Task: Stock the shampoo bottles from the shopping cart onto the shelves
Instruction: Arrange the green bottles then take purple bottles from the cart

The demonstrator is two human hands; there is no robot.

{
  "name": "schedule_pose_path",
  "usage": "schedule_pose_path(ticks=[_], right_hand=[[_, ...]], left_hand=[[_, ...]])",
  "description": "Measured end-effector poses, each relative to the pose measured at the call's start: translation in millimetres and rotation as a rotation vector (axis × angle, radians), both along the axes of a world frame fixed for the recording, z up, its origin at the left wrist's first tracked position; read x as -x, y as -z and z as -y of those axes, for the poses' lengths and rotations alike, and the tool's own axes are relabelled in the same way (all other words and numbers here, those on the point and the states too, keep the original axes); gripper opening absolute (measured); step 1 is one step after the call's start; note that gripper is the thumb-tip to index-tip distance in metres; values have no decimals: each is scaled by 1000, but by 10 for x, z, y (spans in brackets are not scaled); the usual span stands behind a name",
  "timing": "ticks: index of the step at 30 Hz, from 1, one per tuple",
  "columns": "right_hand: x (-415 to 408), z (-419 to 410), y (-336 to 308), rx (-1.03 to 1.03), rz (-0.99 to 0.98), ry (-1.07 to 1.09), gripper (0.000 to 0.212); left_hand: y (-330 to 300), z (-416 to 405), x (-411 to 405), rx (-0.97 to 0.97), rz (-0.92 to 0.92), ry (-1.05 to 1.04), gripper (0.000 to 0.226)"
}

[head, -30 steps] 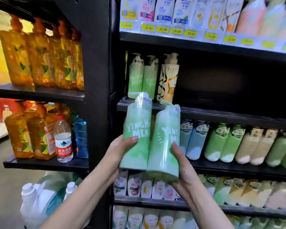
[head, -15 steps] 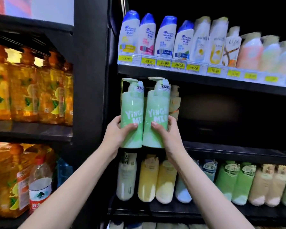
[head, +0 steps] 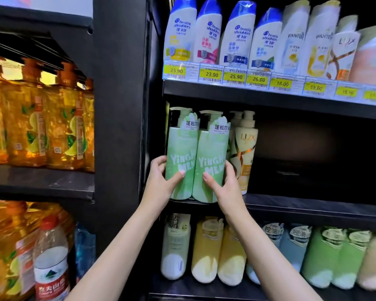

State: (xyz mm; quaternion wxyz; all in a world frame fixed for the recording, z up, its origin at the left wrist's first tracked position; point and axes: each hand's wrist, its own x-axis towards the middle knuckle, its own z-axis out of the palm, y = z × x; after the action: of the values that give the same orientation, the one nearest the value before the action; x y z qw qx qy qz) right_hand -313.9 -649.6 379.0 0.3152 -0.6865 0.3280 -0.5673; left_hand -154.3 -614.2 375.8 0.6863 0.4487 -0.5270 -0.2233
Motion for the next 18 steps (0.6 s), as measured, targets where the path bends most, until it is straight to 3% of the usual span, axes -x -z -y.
schedule_pose_path(ticks=[3,6,10,15,18], right_hand=[[4,2,20,-24,-52,19,73],[9,-18,59,0,-146,63,83],[-2,11,72,19,-202,147,88],[-57,83,67,-44,-191,207,74],[-88,123,57,-50,-191,239,71]], left_hand=[[53,-1,-19,-6,104,-38,57],[120,31,-39,-4,230,-112,83],[137,52,-53,-43,254,-136,97],[145,114,-43,-62,266,-174,66],[159,161,-47,-68,289,-209,59]])
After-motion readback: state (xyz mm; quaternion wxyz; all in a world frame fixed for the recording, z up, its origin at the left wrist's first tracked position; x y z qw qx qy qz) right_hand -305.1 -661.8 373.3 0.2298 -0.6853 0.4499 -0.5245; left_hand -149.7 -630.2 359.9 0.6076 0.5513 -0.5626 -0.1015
